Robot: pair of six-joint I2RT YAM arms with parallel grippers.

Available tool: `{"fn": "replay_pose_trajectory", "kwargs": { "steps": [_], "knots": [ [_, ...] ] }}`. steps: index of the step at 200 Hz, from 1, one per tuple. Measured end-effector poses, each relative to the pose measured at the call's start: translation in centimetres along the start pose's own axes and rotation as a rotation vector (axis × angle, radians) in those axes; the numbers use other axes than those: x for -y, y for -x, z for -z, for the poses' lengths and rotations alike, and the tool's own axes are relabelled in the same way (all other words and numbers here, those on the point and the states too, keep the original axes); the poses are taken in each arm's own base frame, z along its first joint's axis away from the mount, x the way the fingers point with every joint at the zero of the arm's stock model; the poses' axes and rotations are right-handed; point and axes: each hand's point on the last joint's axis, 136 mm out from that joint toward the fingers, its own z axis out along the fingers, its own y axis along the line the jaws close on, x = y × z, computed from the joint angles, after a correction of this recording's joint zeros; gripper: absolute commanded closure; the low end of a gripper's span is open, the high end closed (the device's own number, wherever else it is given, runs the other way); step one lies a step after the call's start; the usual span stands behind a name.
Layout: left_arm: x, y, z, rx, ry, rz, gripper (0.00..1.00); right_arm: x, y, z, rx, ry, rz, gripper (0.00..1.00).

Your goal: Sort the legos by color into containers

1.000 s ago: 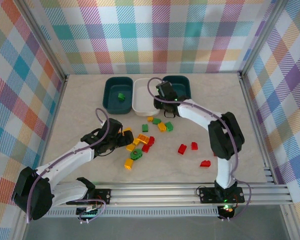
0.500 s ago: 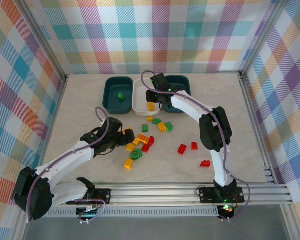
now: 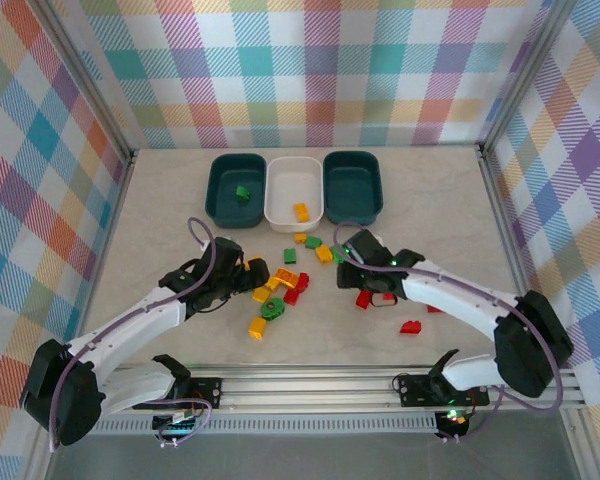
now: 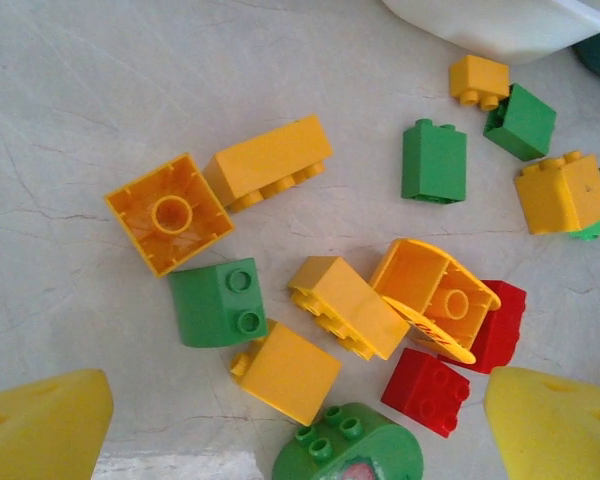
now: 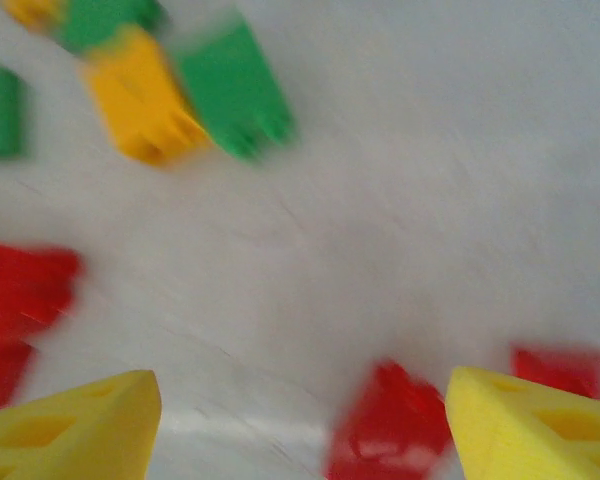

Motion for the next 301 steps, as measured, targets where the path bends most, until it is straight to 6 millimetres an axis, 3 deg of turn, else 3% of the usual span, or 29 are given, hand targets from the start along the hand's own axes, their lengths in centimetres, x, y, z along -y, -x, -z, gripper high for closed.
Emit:
{"fn": "replay_pose_trajectory", "kwargs": {
  "steps": [14,38,87,125,141,164,180,217,237,260,275,301],
  "knots": [
    [0.4,0.0,0.0,0.006,-0.013,-0.002,0.06,1.0,-1.1,0.3,-0.026,-0.013,-0.037,0.22],
    [1.1,-0.2,-0.3,0.006,-0.031,-0.012,0.06,0.6,-1.4,0.5,-0.035,0.018,-0.091,0.22],
    [1.6,-1.0,-0.4,-0.007,-0.034,-0.031,0.05,0.2,-3.2,-2.2,-0.128,0.005,-0.143,0.25],
    [1.2,-0.4,1.1,0.031,-0.033,-0.027,0.05,0.8,-4.1,-3.6,-0.168,-0.046,-0.149,0.31],
    [1.2,-0.1,1.4,0.047,-0.035,-0.024,0.05,0.9,-4.3,-4.1,-0.176,-0.056,-0.146,0.39],
    [1.1,-0.1,1.3,0.046,-0.028,-0.024,0.05,0.8,-4.2,-5.0,-0.180,-0.076,-0.137,0.64],
    [1.0,-0.3,1.0,0.036,-0.018,-0.026,0.05,0.6,-3.6,-5.3,-0.167,-0.085,-0.118,0.74],
    [-0.1,-0.6,0.9,0.029,0.036,-0.027,0.05,-0.9,0.7,-4.0,-0.047,-0.073,-0.041,0.81],
    [-1.2,-0.5,1.0,0.041,0.089,0.000,0.00,-2.5,5.4,-2.2,0.063,-0.042,-0.001,0.81],
    [-1.8,-0.5,1.1,0.046,0.114,0.044,0.00,-3.3,12.5,-0.8,0.196,-0.010,-0.002,0.81],
    [-1.3,-0.3,1.1,0.043,0.078,0.068,0.00,-3.1,16.7,-1.7,0.242,-0.015,-0.017,0.80],
    [-0.4,0.2,1.5,0.059,0.002,0.097,0.00,-2.4,21.4,-5.2,0.241,-0.046,-0.029,0.79]
  ]
}}
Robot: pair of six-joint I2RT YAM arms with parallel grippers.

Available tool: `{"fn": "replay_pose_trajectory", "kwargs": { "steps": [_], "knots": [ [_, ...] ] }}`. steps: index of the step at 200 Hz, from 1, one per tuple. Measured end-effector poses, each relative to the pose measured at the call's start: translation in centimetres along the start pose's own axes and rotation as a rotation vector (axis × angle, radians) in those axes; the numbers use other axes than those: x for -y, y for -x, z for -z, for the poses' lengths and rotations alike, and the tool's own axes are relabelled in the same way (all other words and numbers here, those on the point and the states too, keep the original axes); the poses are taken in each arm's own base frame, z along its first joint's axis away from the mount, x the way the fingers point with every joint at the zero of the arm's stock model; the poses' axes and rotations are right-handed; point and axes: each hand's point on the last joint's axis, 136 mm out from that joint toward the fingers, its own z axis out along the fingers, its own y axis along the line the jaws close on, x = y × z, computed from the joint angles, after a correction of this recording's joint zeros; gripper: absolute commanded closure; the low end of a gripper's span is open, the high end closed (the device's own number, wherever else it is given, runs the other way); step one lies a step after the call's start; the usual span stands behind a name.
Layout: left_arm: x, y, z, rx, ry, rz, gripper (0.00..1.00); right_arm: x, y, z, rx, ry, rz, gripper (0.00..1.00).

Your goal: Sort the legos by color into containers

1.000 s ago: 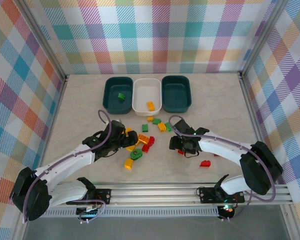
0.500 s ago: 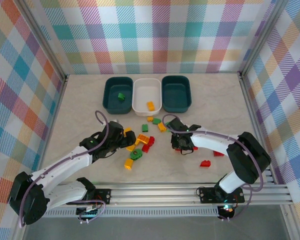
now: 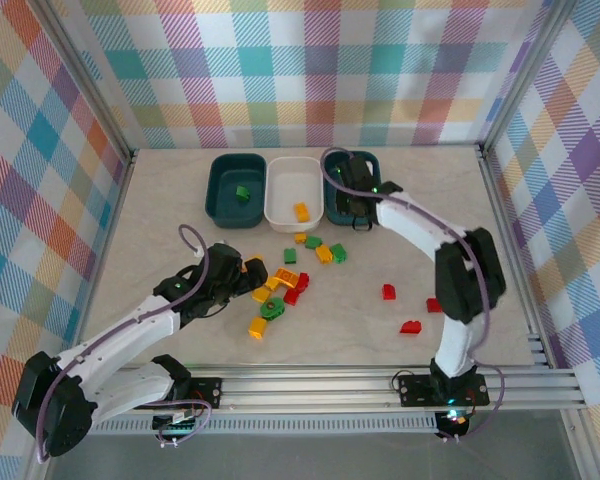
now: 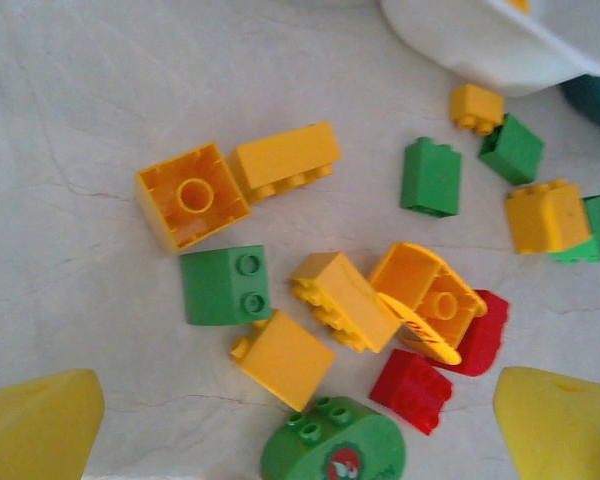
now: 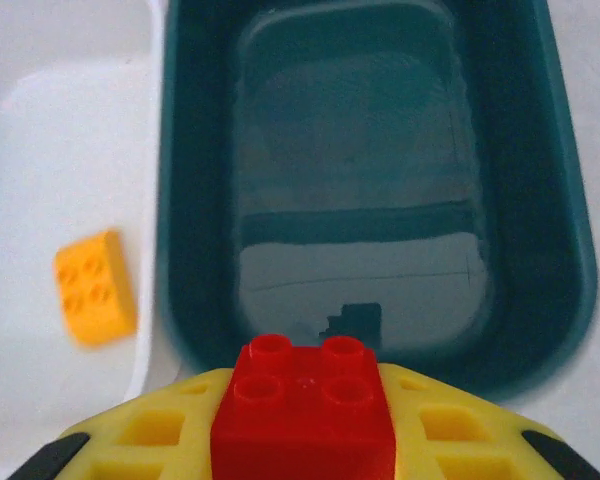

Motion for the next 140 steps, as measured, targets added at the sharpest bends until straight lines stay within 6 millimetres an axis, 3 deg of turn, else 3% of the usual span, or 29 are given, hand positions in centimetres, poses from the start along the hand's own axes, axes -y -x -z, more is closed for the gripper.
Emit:
{"fn": "replay_pose_trajectory", "kwargs": {
  "steps": [31,48,67,94,112,125,140],
  "knots": [
    [0.5,0.4,0.7,0.010,-0.039,0.018,0.00,0.6,1.9,-5.0,-0.045,-0.030,-0.003,0.70],
    [0.7,0.3,0.8,0.000,-0.055,0.019,0.00,0.8,2.3,-6.2,-0.069,-0.039,0.006,0.59],
    [0.9,0.0,0.9,-0.017,-0.067,0.017,0.00,0.6,3.0,-6.2,-0.071,-0.036,0.027,0.52],
    [1.0,-0.1,0.9,-0.022,-0.072,0.003,0.00,0.5,4.0,-4.5,-0.053,-0.026,0.051,0.46],
    [1.1,0.1,1.0,-0.018,-0.074,-0.012,0.00,0.7,4.4,-2.1,-0.024,-0.016,0.057,0.46],
    [1.4,0.5,1.3,-0.008,-0.077,-0.021,0.00,1.4,3.5,0.5,-0.006,-0.015,0.062,0.44],
    [1.6,1.1,1.6,0.009,-0.071,-0.024,0.00,3.1,0.9,3.8,-0.011,-0.020,0.056,0.38]
  ]
}}
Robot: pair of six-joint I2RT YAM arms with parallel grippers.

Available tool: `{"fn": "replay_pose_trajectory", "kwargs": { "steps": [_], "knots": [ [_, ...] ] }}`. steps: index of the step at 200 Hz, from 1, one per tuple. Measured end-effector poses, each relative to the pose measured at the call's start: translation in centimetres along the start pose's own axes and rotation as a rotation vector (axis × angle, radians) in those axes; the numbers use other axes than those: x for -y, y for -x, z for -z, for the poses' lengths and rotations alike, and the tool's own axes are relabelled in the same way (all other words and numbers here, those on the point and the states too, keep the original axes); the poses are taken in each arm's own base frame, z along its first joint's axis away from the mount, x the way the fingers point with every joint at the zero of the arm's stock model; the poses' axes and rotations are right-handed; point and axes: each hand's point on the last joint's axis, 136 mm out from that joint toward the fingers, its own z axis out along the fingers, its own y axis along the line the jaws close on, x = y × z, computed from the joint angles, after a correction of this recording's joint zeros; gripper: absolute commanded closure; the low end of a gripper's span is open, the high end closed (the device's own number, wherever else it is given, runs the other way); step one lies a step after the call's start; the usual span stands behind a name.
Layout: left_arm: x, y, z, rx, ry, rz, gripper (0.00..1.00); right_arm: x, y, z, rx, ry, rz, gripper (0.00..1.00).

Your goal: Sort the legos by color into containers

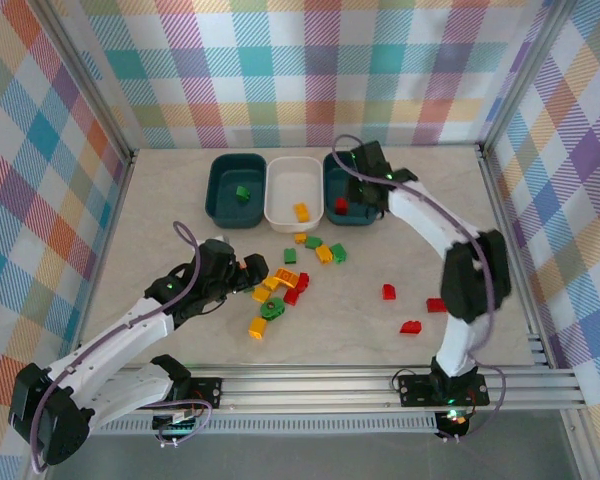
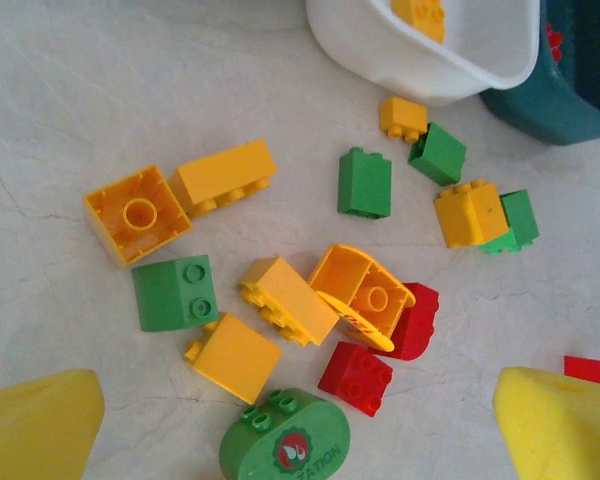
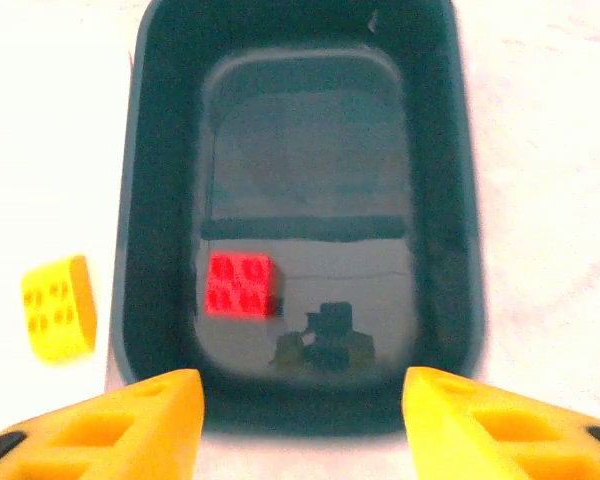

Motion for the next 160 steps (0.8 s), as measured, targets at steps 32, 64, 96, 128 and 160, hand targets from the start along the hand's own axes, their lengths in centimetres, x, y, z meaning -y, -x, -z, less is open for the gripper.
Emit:
{"fn": "replay_pose_trajectory", "kwargs": {
  "steps": [32,64,96,128,160],
  "knots": [
    [-0.9,1.7,1.3,0.059,0.079,-0.006,0.00,3.4,-8.8,4.4,-0.068,0.009,-0.041,0.28],
    [-1.2,4.1,3.5,0.179,0.087,0.013,0.00,5.9,-18.1,4.4,-0.260,-0.008,-0.053,0.25],
    [-0.8,3.7,1.9,0.147,0.078,0.055,0.00,6.5,-21.3,3.8,-0.355,-0.022,-0.063,0.29],
    [-1.5,1.2,-0.9,0.034,0.108,0.079,0.00,6.4,-23.0,2.0,-0.425,-0.048,-0.083,0.46],
    [-2.1,0.1,-1.2,0.003,0.113,0.099,0.00,7.0,-23.6,1.4,-0.428,-0.083,-0.101,0.49]
  ]
}}
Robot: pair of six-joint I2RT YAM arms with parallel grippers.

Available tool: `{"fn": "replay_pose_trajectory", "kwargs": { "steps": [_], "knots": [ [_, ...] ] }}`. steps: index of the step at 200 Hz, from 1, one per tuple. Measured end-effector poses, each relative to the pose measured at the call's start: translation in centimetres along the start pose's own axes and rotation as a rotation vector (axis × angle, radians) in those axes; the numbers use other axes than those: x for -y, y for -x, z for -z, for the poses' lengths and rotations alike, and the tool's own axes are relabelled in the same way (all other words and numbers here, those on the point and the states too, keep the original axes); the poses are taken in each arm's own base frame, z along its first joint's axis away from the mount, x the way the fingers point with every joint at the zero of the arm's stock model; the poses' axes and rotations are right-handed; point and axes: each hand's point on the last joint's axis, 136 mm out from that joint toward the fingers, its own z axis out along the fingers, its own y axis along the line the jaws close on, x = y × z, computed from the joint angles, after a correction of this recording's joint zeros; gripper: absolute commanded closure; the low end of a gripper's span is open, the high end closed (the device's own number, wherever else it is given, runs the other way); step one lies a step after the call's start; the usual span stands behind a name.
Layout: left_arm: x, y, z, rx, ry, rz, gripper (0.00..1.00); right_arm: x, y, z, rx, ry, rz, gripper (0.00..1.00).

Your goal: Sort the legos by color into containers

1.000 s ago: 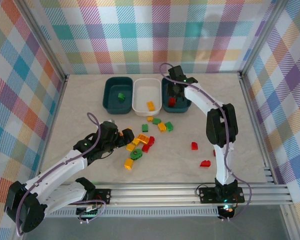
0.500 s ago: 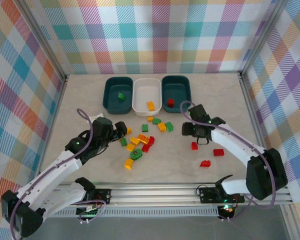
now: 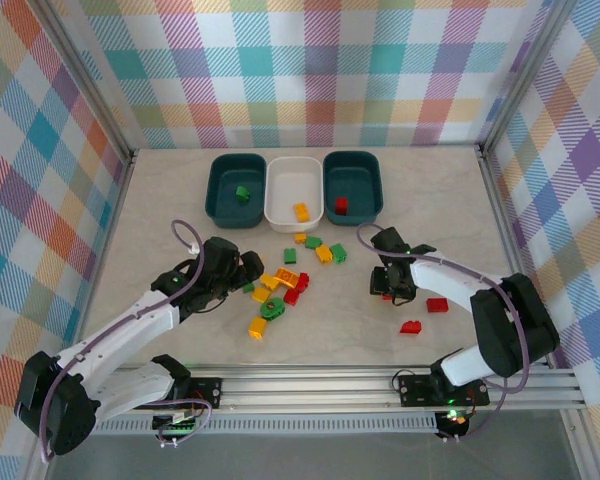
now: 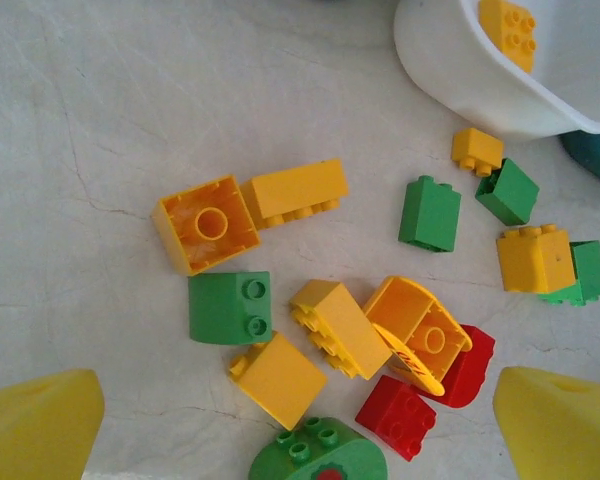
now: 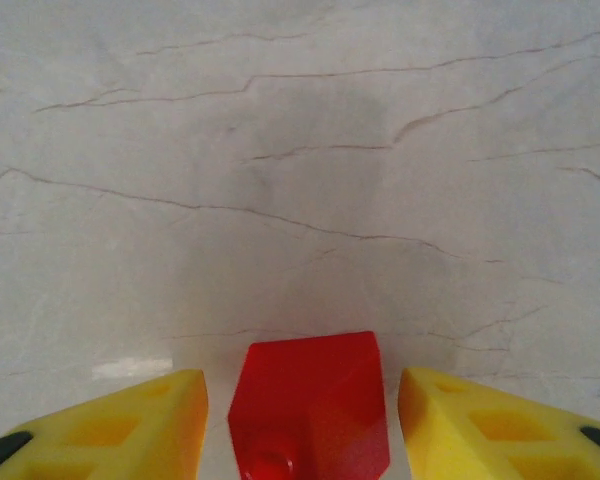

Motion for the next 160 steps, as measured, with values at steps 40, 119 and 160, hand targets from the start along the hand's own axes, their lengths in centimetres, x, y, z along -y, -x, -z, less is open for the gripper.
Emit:
{"fn": "replay_pose_trajectory", "kwargs": {
  "steps": [40,119,160],
  "knots": [
    [0.3,0.6,1.2,0.033,-0.037,0.019,0.00,0.3,0.0,-0.6,-0.007,-0.023,-0.013,0.54],
    [-0.2,1.3,1.8,0.061,0.002,-0.009,0.00,-0.6,0.8,-0.5,-0.008,-0.005,-0.019,0.79],
    [-0.5,2.7,2.7,0.114,0.027,-0.016,0.00,-1.7,2.7,1.1,0.062,0.035,-0.016,0.81]
  ]
}}
